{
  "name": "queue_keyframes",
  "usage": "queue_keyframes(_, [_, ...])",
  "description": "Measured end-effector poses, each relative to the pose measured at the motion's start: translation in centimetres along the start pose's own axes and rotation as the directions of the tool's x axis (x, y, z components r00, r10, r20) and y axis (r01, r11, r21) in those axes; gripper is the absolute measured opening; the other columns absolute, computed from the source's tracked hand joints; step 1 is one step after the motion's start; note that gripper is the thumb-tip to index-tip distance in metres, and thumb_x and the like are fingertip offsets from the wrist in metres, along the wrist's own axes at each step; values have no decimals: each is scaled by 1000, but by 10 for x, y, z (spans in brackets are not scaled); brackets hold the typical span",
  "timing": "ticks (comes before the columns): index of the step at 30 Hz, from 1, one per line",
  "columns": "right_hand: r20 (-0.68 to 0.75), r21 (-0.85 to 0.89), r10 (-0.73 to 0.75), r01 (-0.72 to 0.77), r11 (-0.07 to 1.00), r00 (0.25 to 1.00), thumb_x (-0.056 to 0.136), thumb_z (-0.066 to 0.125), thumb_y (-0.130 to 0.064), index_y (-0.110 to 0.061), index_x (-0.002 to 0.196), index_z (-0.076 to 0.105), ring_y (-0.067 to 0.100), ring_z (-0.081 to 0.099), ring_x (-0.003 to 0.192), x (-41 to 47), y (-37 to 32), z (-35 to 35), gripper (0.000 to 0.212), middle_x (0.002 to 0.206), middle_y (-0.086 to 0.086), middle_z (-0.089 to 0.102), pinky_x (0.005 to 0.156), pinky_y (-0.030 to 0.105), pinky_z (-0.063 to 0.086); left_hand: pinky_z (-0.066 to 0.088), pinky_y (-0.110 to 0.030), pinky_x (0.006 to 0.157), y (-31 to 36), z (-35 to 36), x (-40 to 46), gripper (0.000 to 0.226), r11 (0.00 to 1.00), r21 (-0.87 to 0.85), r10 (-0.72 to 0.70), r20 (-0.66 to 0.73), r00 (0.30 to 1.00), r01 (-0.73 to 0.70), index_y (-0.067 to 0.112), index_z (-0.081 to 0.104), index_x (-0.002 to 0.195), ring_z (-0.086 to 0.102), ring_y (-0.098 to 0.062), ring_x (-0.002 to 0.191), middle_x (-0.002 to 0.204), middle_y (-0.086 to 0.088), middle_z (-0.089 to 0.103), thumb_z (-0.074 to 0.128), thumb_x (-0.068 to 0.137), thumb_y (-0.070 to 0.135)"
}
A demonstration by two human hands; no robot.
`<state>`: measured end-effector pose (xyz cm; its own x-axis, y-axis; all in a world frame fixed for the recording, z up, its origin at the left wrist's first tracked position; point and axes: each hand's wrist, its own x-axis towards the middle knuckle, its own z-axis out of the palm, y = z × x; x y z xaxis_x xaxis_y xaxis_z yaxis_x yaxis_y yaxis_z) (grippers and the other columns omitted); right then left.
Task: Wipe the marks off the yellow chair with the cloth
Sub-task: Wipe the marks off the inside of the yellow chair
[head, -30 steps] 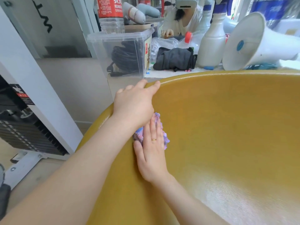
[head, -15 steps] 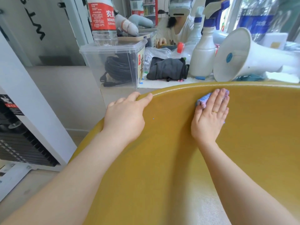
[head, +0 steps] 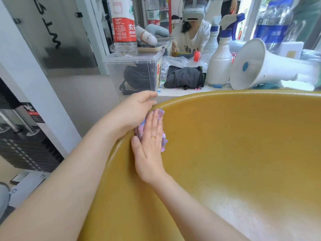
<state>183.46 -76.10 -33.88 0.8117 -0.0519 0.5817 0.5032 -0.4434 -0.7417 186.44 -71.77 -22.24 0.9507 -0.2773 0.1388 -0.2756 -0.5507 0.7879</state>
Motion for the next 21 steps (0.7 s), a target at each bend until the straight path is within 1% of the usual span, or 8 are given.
queue_keyframes(2, [115, 38, -53, 49, 998, 992, 87, 20, -42, -22, 137, -15, 3, -25, 137, -30, -10, 6, 65, 146, -17, -26, 112, 24, -18, 32, -3, 89, -6, -11, -16, 36, 997, 74, 29, 40, 999, -32, 15, 45, 134, 44, -1, 115, 134, 4, 50, 38, 98, 14])
queue_keyframes(4, [149, 36, -111, 106, 994, 983, 93, 19, -49, -22, 140, -17, 8, -22, 140, -51, -15, 12, 65, 145, -24, -31, 113, 26, -16, 31, -10, 93, -17, -19, -37, 35, 975, 208, 72, 4, 997, -71, 19, 51, 130, 46, 1, 113, 131, 8, 54, 41, 97, 16])
queue_keyframes(6, [132, 10, -111, 110, 994, 985, 93, 8, -56, -25, 141, -17, 9, -19, 141, -56, -14, 15, 62, 145, -27, -31, 113, 24, -15, 31, -9, 95, -31, -21, -56, 33, 967, 234, 123, -61, 991, -106, 23, 56, 125, 47, 5, 115, 131, 14, 53, 47, 94, 16])
queue_keyframes(8, [101, -17, -91, 93, 996, 991, 91, 3, -56, -23, 141, -15, 5, -17, 140, -50, -10, 15, 63, 146, -25, -25, 112, 20, -13, 25, 2, 97, -42, -17, -68, 36, 966, 213, 167, -82, 983, -146, 23, 55, 126, 40, 10, 121, 133, 20, 43, 48, 93, 12])
queue_keyframes(12, [26, -72, -42, 43, 996, 999, 92, 12, -52, -27, 139, -8, -2, -17, 137, -19, 18, 3, 56, 144, -22, -18, 112, 21, -10, 16, 11, 95, -50, -15, -68, 38, 959, 229, 199, -113, 974, -169, 17, 50, 131, 33, 10, 123, 131, 19, 38, 40, 96, 7])
queue_keyframes(15, [-74, -188, 18, -31, 982, 997, 90, 13, -43, -31, 134, -11, 4, -13, 137, 12, 47, -18, 52, 142, -17, -17, 111, 25, -10, 10, 14, 91, -53, -15, -68, 38, 916, 354, 241, -114, 964, -187, 18, 49, 132, 32, 8, 122, 134, 17, 39, 39, 96, 8])
queue_keyframes(17, [-127, -247, 21, -52, 968, 992, 92, 17, -39, -28, 135, -9, 11, -11, 141, 24, 62, -31, 52, 142, -15, -16, 111, 26, -11, 10, 12, 93, -54, -14, -69, 38, 885, 423, 273, -126, 954, -197, 21, 49, 132, 33, 7, 123, 140, 13, 41, 40, 97, 10])
queue_keyframes(21, [-230, -254, 137, -195, 947, 964, 90, 19, -36, -16, 145, -1, 14, -11, 142, 36, 61, -35, 62, 153, -4, -9, 112, 32, -10, 19, -5, 101, -54, -13, -70, 37, 872, 464, 257, -158, 953, -158, 27, 50, 131, 40, -3, 131, 142, 13, 43, 39, 97, 18])
